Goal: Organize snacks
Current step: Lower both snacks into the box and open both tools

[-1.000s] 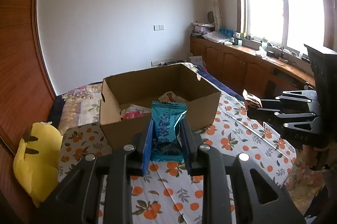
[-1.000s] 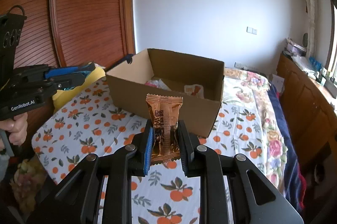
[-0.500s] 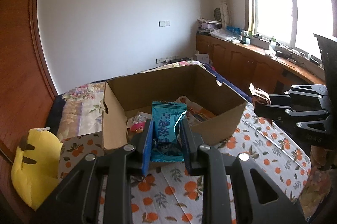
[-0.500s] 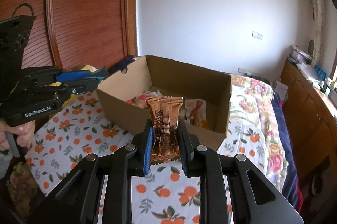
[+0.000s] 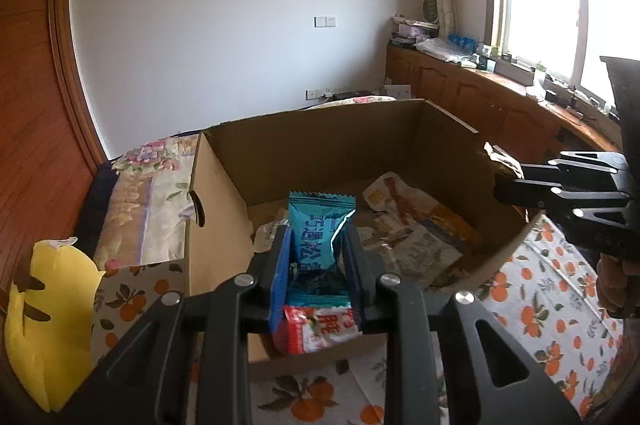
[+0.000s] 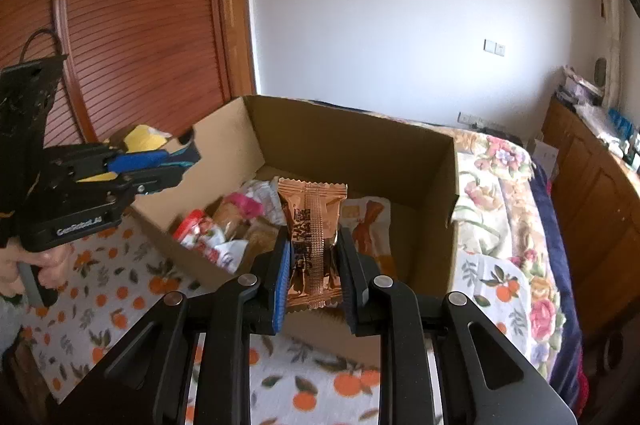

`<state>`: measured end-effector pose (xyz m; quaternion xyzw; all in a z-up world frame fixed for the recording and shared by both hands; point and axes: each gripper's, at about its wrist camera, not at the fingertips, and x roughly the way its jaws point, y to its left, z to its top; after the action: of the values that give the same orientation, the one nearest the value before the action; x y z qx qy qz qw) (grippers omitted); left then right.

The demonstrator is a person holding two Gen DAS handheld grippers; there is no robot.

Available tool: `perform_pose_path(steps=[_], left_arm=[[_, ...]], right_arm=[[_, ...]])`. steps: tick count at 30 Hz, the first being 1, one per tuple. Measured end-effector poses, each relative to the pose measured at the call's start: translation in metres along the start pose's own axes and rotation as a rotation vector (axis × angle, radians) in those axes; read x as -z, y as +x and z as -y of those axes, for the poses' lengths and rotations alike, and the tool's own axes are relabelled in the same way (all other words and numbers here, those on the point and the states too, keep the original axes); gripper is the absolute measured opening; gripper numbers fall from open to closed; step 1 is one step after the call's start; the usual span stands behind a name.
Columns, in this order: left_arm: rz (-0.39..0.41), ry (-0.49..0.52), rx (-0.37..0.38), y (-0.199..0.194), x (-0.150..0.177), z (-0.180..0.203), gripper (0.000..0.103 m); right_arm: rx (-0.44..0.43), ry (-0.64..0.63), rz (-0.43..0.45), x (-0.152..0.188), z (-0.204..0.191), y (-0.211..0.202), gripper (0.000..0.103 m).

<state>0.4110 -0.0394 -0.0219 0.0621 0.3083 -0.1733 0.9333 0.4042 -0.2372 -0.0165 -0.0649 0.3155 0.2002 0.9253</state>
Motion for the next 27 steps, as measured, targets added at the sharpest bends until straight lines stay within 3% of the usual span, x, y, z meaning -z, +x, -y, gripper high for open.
perform_pose_path(steps=[9,25,26,27], left_arm=[[-0.014,-0.015,-0.005,0.026,0.008,-0.007,0.027],[-0.014,-0.019,-0.008,0.024,0.007,-0.006,0.032],[-0.012,-0.015,-0.008,0.023,0.007,-0.005,0.032],[-0.011,-0.013,-0.006,0.021,0.007,-0.004,0.032]], right_arm=[[-0.01,0.022,-0.049,-0.002,0.01,0.042,0.02],[-0.029,0.055,-0.062,0.003,0.013,0.048,0.022],[-0.023,0.055,-0.058,0.002,0.012,0.046,0.024],[-0.023,0.055,-0.057,0.002,0.012,0.045,0.035]])
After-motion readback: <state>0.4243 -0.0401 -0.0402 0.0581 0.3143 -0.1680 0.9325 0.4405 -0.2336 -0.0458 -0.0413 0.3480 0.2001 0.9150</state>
